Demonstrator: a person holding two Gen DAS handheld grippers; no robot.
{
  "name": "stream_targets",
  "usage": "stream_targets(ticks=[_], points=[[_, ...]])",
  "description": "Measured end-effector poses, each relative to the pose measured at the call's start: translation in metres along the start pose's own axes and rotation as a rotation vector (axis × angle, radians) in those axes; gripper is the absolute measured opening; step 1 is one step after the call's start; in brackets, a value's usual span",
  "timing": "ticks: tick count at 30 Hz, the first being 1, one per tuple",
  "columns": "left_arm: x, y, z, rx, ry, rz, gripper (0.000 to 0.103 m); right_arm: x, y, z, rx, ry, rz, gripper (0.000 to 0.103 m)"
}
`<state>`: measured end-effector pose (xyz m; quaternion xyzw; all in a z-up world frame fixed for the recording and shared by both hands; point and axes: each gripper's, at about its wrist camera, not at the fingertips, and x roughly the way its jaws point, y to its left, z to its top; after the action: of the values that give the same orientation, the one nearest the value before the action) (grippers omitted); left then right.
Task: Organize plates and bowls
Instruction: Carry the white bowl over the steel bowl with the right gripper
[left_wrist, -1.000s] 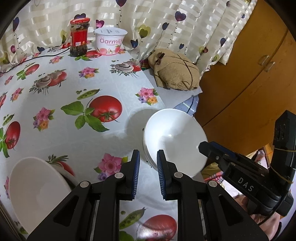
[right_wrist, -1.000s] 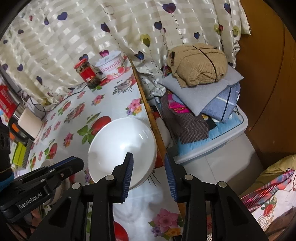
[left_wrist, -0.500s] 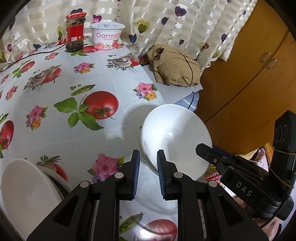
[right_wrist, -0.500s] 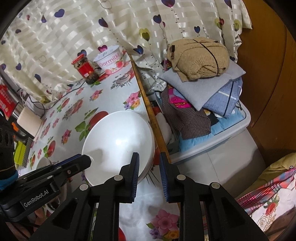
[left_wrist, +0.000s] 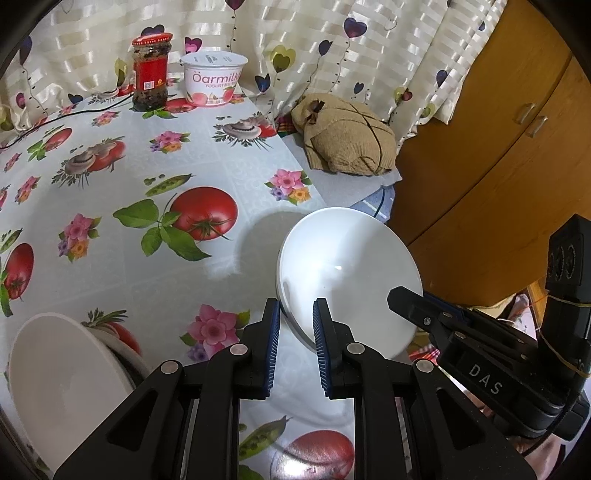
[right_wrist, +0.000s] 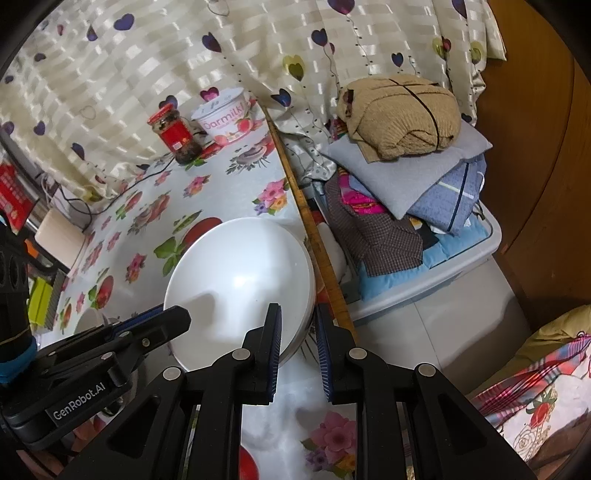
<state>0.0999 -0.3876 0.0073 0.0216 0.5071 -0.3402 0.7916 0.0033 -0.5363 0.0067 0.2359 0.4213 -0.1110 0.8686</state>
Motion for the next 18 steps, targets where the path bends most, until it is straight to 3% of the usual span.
stream_targets(ticks=[18], points=[[-0.057,0.009,-0.005,-0.019,-0.092,0.014,0.019,-0.037,0.040,-0.001,-0.060,-0.053,0.028,0.018]])
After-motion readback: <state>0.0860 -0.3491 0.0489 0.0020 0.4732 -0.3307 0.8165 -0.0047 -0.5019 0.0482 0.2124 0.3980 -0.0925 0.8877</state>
